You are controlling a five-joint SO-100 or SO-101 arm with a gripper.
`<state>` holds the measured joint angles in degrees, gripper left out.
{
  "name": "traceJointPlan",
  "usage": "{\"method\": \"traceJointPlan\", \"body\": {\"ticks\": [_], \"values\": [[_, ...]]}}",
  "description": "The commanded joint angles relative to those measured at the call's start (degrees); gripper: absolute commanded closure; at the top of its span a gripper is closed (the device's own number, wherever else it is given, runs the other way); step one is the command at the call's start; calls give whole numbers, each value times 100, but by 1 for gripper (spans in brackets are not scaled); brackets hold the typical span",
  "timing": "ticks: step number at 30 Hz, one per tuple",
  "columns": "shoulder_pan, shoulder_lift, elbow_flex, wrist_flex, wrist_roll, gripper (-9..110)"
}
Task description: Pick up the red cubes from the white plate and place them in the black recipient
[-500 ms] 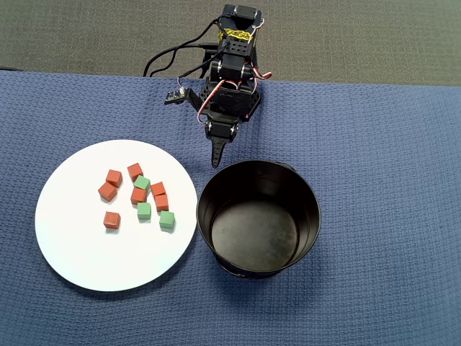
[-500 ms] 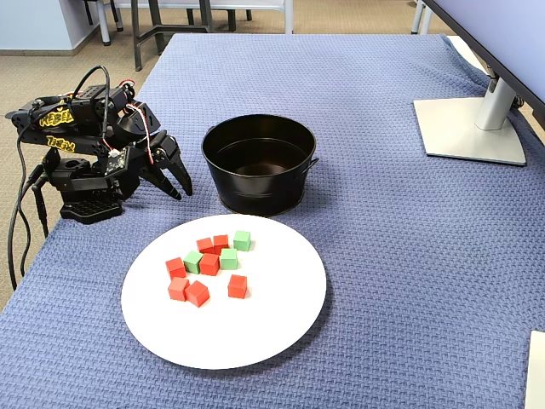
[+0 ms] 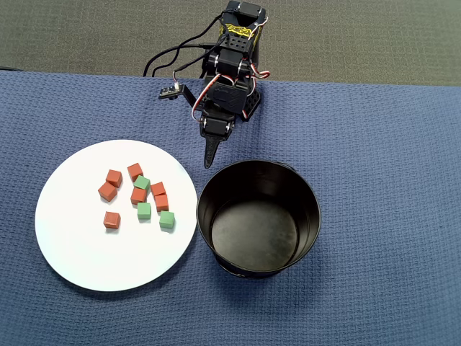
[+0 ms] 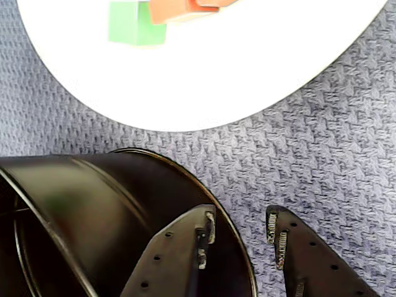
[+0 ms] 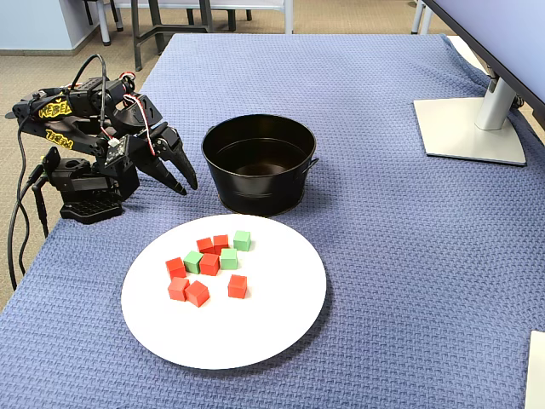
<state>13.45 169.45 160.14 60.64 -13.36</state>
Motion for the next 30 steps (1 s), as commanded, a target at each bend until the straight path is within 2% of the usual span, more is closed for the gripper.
{"method": "traceJointPlan", "body": {"ticks": [1,5,9,11,13,17,23,30], "values": [[185,-123,-782,316,-176,101],[439,-633,-1556,809,-686,101],[861,-1143,-1863,149,-791,101],[1160,-1485,-2127,97,-782,96],[1362,-1767,-2294,290,-1274,90],[1837,-2646,-2593,9,-1608,89],[1854,-4298,-3393,-360,-1723,85],[1995,-6152,-5291,-220,-1811,83]]}}
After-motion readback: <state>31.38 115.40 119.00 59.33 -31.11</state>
